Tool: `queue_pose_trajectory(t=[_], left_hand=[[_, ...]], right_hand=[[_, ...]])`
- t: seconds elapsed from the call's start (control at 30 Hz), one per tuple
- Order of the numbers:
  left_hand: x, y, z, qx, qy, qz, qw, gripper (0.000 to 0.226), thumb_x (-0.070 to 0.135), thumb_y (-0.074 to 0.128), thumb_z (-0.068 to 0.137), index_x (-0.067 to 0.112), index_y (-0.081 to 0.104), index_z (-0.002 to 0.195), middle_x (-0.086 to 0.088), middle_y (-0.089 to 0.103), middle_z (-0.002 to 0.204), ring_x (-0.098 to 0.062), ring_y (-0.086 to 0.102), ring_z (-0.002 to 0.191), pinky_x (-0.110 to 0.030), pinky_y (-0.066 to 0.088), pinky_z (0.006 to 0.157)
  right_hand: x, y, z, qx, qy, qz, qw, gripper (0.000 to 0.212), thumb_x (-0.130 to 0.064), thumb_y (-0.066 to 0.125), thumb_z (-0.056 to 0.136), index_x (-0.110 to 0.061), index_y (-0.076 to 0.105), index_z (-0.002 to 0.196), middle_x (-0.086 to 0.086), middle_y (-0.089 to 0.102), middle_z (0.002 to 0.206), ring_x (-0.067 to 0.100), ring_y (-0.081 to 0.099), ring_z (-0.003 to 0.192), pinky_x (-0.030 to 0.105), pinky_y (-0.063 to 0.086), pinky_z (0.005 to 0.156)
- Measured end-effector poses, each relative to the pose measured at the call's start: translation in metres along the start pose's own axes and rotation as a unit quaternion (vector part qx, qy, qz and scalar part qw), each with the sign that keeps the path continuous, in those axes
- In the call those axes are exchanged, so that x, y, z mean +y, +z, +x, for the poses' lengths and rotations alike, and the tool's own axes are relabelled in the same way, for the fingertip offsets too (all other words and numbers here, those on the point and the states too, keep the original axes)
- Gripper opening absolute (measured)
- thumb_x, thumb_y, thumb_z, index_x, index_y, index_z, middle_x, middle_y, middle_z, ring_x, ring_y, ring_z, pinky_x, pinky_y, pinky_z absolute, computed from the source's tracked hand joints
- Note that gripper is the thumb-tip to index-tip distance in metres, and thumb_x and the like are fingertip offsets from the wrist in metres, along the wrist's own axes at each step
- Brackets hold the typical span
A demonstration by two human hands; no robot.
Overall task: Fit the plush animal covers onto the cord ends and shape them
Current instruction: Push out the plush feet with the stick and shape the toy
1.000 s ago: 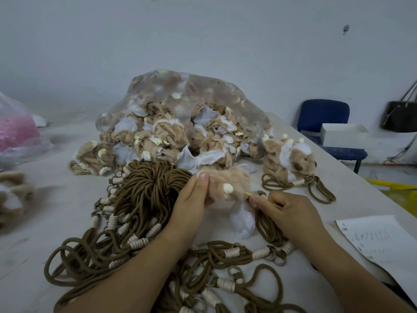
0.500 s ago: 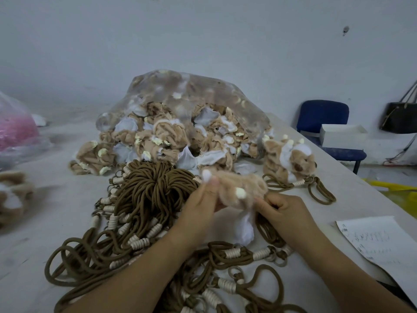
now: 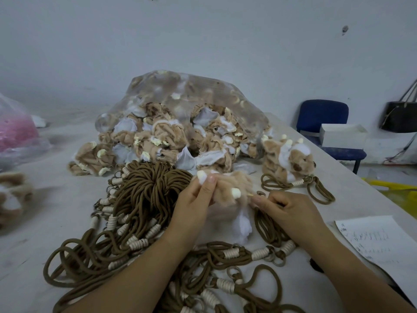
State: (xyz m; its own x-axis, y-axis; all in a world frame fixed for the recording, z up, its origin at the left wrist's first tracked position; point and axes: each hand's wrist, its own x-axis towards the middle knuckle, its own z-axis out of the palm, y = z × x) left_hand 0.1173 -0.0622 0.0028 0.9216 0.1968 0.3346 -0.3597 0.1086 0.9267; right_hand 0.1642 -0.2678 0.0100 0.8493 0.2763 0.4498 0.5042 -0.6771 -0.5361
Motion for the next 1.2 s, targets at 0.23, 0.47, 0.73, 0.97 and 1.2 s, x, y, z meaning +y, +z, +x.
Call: queue_pose_trajectory(t=[0.23,0.47,0.73,0.97,1.2], left_hand=[[0.002,0.002,-0.005,-0.036,-0.003,0.125,0.992,0.049,0.059,0.044,0.092,0.02,0.073,0.085,0.0,0.074,0.085,-0.011,0.069,0.086,-0.028,0.055,0.078],[0.006,0.004,-0.004,-0.048,0.024,0.246,0.968,0.078,0.069,0.032,0.086,-0.003,0.064,0.084,-0.023,0.064,0.08,-0.025,0.06,0.07,-0.052,0.048,0.073],[0.0,0.001,-0.004,-0.001,0.068,0.111,0.991,0.041,0.044,0.044,0.094,0.012,0.069,0.1,0.002,0.071,0.098,-0.006,0.065,0.096,-0.014,0.048,0.082],[0.001,0.002,-0.005,-0.016,0.041,0.161,0.986,0.048,0.054,0.04,0.096,0.015,0.069,0.094,0.001,0.072,0.093,-0.01,0.066,0.09,-0.023,0.052,0.078],[0.003,0.004,-0.005,-0.017,0.073,0.179,0.981,0.047,0.044,0.04,0.096,0.006,0.066,0.098,-0.01,0.068,0.095,-0.017,0.063,0.092,-0.032,0.05,0.085]], right_hand=[[-0.007,-0.005,0.0,0.001,-0.046,0.004,0.999,0.064,-0.074,0.043,0.07,-0.013,0.044,0.052,0.0,0.045,0.049,0.011,0.042,0.047,0.026,0.031,0.047],[-0.011,0.009,-0.004,-0.003,0.004,0.089,0.996,0.058,-0.075,0.046,0.065,-0.018,0.044,0.056,-0.003,0.04,0.046,0.004,0.038,0.045,0.021,0.032,0.046],[-0.001,0.003,-0.002,-0.02,0.017,0.078,0.997,0.071,-0.081,0.049,0.067,-0.01,0.045,0.061,0.008,0.047,0.054,0.005,0.041,0.047,0.023,0.034,0.048],[-0.004,0.003,-0.002,-0.006,-0.006,0.071,0.997,0.067,-0.078,0.047,0.069,-0.012,0.045,0.059,0.001,0.045,0.049,0.006,0.042,0.046,0.028,0.035,0.048],[-0.005,0.01,-0.002,-0.013,0.018,0.104,0.994,0.069,-0.077,0.05,0.065,-0.009,0.044,0.059,0.007,0.045,0.052,0.005,0.039,0.047,0.022,0.033,0.047]])
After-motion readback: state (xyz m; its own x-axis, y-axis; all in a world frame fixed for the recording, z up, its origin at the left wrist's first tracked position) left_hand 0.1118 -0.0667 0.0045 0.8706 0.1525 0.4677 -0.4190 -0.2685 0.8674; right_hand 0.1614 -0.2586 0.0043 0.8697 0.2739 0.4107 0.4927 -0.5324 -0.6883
